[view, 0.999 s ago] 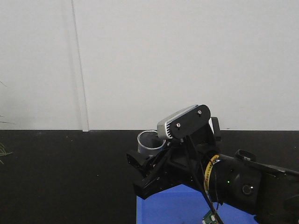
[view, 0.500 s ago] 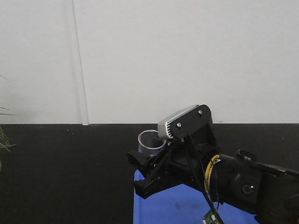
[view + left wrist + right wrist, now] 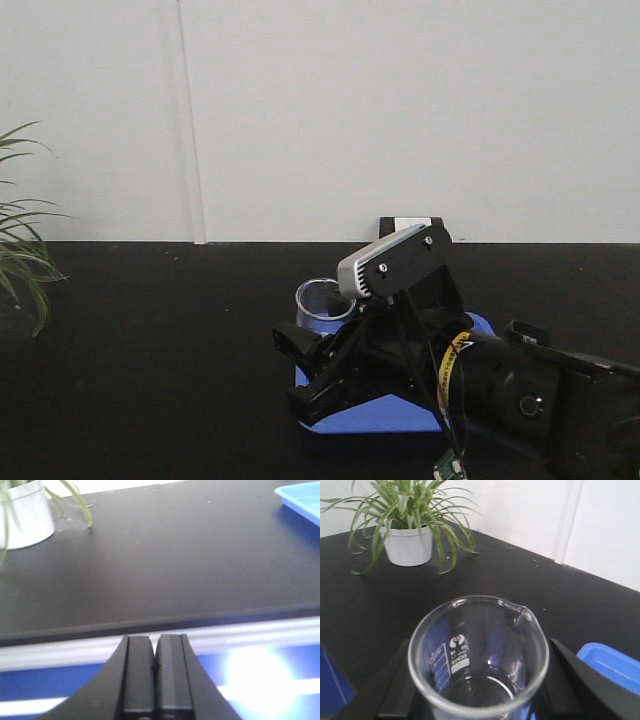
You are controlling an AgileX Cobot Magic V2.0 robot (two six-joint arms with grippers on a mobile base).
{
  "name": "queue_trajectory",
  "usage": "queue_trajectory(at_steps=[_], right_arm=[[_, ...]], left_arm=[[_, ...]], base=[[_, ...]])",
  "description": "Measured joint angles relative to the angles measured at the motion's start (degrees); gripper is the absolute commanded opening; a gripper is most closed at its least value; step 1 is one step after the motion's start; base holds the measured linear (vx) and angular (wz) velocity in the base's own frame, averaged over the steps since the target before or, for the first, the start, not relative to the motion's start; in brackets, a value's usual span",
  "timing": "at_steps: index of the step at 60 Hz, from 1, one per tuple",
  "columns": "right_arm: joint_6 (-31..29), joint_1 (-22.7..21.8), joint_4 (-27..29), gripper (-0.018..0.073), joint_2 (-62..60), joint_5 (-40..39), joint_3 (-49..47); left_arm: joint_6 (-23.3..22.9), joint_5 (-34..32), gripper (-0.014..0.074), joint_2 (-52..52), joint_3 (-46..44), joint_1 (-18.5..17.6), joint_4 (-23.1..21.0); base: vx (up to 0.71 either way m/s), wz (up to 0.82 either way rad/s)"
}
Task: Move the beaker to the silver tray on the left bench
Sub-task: 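Hold the beaker in the right gripper while the base turns away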
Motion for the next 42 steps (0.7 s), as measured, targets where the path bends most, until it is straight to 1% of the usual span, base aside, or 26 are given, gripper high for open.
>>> queue_trajectory(at_steps=[42], right_arm=[[0.00,0.00,0.00,-0.0014,0.00,0.05,0.00]], left_arm=[[0.00,0.00,0.0001,0.00,0.00,0.00,0.00]], base=[[-0.29,0.08]])
